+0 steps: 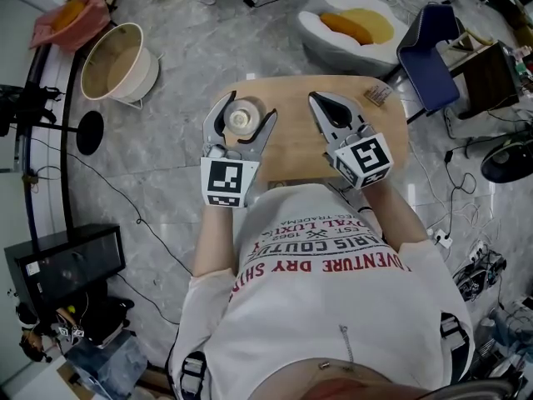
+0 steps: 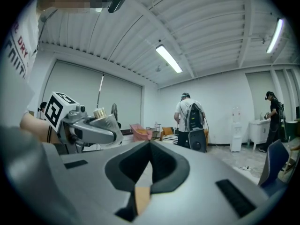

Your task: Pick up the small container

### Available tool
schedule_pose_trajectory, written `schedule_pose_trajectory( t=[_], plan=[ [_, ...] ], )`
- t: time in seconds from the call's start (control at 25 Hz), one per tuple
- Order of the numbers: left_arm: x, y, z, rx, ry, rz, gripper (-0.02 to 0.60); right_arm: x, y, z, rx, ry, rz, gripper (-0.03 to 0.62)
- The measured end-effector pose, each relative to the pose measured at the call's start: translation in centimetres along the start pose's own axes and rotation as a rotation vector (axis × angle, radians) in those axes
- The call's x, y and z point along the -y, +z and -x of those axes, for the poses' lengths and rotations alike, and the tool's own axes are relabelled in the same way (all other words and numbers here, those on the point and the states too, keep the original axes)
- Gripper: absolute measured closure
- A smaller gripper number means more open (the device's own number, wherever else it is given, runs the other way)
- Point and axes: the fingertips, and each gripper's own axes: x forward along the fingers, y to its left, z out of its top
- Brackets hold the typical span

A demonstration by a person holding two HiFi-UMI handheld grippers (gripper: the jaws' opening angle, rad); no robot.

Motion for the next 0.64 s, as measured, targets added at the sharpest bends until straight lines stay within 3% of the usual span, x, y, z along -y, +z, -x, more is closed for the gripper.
schedule_pose_trajectory(
  t=[0.64],
  plan=[
    [0.3, -0.7, 0.2, -0.007, -0.036, -0.005, 0.239, -1.3, -0.4, -0.7, -0.006, 0.012, 0.011, 0.597]
  ],
)
